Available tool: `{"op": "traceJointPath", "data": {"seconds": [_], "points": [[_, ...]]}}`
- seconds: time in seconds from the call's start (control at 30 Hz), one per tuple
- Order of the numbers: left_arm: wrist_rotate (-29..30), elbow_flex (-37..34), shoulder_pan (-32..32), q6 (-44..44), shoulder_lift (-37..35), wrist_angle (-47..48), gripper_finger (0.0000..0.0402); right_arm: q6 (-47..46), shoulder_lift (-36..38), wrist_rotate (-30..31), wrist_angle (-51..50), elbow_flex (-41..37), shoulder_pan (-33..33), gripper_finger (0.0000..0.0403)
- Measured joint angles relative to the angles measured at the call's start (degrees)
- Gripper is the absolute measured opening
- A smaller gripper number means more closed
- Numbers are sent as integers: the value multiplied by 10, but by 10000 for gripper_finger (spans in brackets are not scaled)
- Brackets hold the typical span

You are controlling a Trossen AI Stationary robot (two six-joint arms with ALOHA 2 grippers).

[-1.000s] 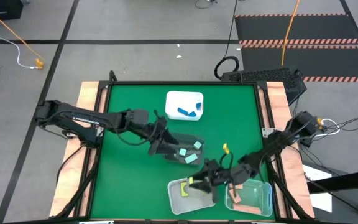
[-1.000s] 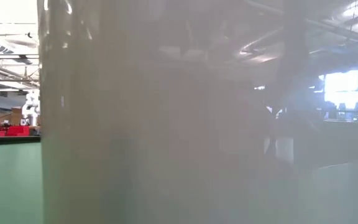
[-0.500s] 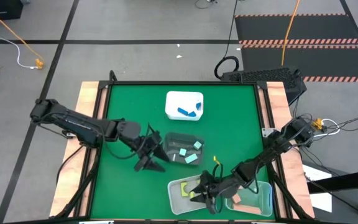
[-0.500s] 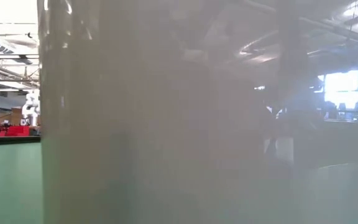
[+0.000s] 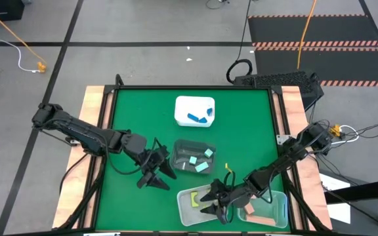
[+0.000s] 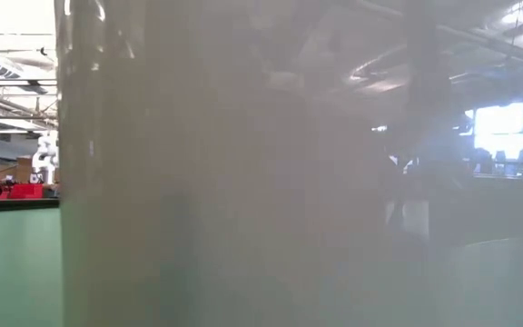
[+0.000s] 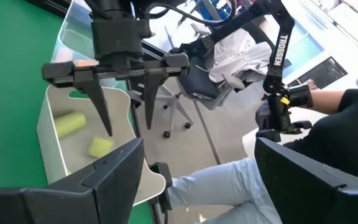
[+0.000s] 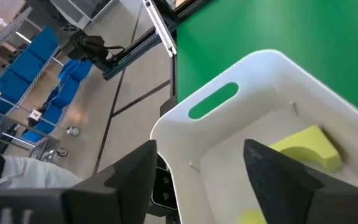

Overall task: Sort & place blocks by color
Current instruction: Return to Home Position

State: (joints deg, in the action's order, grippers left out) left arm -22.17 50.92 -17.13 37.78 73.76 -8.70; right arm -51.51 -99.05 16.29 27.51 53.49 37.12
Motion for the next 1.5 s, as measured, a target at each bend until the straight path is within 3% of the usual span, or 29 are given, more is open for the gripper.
{"op": "traceJointPath", "data": {"seconds": [0.27,0.37,0.57,0.7,0.9,1.07,1.33,1.5], "points": [[0,0,8,-62,0,-1,308,102,20,-1,-3,0,-4,257],[1,0,24,-32,0,9,310,169,44,-1,-26,0,-8,254],[2,0,62,-78,-27,98,314,286,127,0,-148,0,-19,250],[42,-1,91,-104,-72,191,310,303,185,2,-227,-1,-37,249],[110,-21,130,-123,-188,308,318,297,268,3,-211,-79,-77,249],[144,-54,154,-115,-309,372,318,297,329,3,-139,-180,-106,249],[202,-162,164,-51,-523,367,321,299,417,3,17,-322,-136,249],[210,-247,164,-47,-614,278,314,321,461,3,66,-376,-150,249]]}}
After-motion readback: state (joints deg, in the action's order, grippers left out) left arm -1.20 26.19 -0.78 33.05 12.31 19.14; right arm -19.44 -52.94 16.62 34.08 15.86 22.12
